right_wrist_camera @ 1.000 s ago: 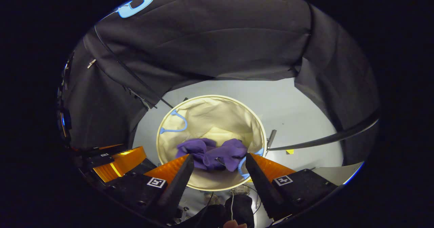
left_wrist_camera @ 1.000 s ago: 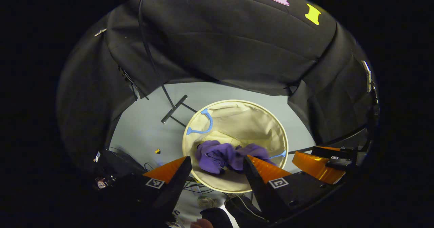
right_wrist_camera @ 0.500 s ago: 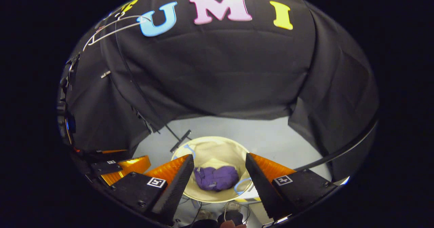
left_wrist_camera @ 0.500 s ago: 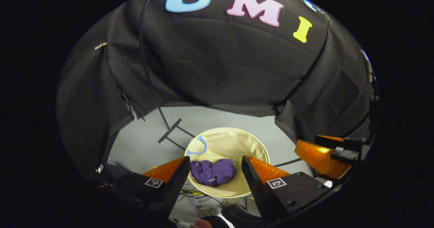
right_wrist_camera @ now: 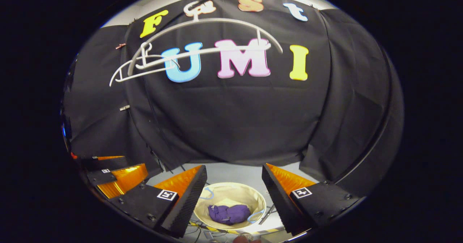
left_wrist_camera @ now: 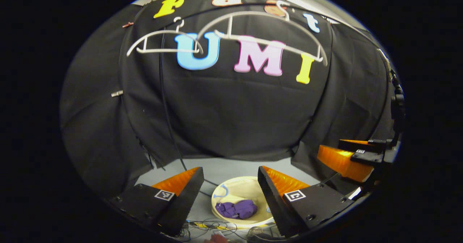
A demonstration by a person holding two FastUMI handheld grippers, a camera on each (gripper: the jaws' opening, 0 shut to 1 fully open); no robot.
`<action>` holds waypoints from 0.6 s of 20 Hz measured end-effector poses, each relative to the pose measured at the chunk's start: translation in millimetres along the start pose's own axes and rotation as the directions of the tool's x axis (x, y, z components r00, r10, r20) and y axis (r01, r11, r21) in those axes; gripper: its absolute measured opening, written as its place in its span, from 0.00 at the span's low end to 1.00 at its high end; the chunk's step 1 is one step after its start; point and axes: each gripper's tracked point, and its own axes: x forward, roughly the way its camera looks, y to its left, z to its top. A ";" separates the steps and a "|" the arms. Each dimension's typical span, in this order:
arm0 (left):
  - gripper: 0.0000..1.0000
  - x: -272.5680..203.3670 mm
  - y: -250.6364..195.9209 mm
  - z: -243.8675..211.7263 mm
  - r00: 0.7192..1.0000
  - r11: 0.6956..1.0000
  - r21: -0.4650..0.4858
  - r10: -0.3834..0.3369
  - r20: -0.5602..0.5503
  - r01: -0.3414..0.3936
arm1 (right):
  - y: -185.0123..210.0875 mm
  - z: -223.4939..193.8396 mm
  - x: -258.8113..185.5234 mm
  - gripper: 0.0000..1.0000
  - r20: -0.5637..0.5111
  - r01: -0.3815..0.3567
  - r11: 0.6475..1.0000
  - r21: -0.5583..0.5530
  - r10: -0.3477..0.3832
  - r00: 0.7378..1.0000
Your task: Grasp the clothes on the hanger with both hands and then place them into the laundry hamper below.
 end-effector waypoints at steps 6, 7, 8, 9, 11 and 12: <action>0.94 -73.2 5.8 88.8 0.979 1.000 -0.008 -0.011 0.203 0.013 | 15.7 81.6 -55.4 0.99 0.190 0.003 1.000 -0.014 0.000 0.982; 0.94 -84.0 7.4 104.9 0.972 1.000 0.002 -0.013 0.233 0.013 | 17.6 94.8 -67.8 0.98 0.224 0.006 1.000 -0.019 -0.001 0.975; 0.94 -95.7 7.6 117.6 0.964 1.000 0.017 -0.015 0.265 0.010 | 19.8 107.7 -78.9 0.98 0.260 0.012 1.000 -0.028 -0.004 0.966; 0.94 -105.7 9.0 129.8 0.956 0.999 0.037 -0.016 0.292 0.005 | 23.9 121.9 -88.5 0.98 0.292 0.017 0.999 -0.040 -0.005 0.956; 0.94 -133.9 14.2 149.4 0.942 0.998 0.067 -0.010 0.335 -0.013 | 30.8 141.8 -106.8 0.98 0.344 0.025 0.998 -0.059 -0.004 0.939; 0.90 -145.7 14.8 155.1 0.936 0.997 0.074 -0.011 0.351 -0.016 | 34.9 153.3 -113.9 0.98 0.366 0.026 0.998 -0.060 -0.002 0.931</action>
